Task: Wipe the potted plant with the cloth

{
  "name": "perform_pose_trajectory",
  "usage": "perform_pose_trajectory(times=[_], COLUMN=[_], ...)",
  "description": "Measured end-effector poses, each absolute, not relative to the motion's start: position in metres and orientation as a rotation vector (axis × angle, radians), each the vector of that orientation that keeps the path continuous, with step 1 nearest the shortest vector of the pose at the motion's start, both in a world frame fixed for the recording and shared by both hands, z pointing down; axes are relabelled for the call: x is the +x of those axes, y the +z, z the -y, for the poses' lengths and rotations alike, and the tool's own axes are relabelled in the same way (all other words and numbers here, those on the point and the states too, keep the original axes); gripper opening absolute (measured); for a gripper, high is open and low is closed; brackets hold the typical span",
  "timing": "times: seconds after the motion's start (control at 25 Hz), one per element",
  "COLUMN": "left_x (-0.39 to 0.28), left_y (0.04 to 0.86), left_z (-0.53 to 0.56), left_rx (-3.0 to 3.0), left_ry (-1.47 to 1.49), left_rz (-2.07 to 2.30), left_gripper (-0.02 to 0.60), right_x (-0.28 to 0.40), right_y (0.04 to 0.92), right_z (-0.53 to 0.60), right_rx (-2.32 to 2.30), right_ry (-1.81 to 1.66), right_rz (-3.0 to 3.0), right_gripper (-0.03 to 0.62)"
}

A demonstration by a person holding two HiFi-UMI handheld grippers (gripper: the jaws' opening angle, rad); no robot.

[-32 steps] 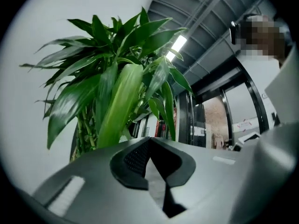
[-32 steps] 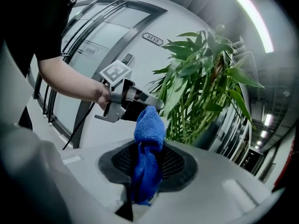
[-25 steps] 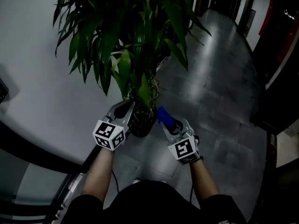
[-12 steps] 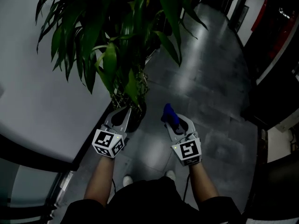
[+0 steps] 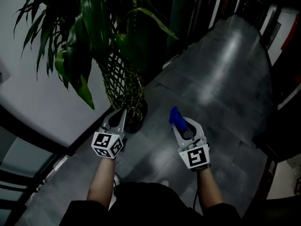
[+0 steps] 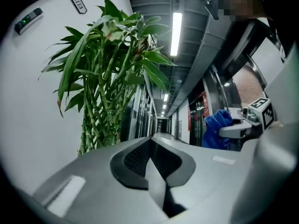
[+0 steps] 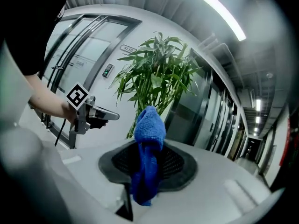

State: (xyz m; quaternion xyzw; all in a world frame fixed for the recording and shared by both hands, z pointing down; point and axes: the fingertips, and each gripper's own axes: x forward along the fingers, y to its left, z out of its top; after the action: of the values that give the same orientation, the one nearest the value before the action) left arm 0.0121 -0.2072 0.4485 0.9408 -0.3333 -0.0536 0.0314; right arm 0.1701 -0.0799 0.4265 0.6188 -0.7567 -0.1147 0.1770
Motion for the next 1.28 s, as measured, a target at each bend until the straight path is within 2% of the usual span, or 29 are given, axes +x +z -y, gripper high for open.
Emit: perform_pose_trajectory(times=[0.28,0.52,0.96,1.28], left_x=[0.007,-0.010,0.034,0.039], left_y=[0.422,0.385,0.345,0.281], left_z=[0.199,0.224,0.258,0.298], left_rx=[2.845,2.882,2.874,2.712], left_ry=[-0.163,-0.266,-0.230,-0.442], left_rz=[1.250,1.321,1.437,1.495], left_gripper=[0.006,0.006,0.006,0.006], right_x=[0.173,0.153,0.142,0.097], right_y=[0.401,0.329,0.227,0.166], right_z=[0.121,0.166,0.216,0.227], right_rx=[1.570,1.520,1.392,1.161], right_ry=[-0.449,-0.729,-1.077,-1.345], right_rz=[2.333,2.353,2.415,2.426], right_gripper=[0.106,0.106,0.106,0.106])
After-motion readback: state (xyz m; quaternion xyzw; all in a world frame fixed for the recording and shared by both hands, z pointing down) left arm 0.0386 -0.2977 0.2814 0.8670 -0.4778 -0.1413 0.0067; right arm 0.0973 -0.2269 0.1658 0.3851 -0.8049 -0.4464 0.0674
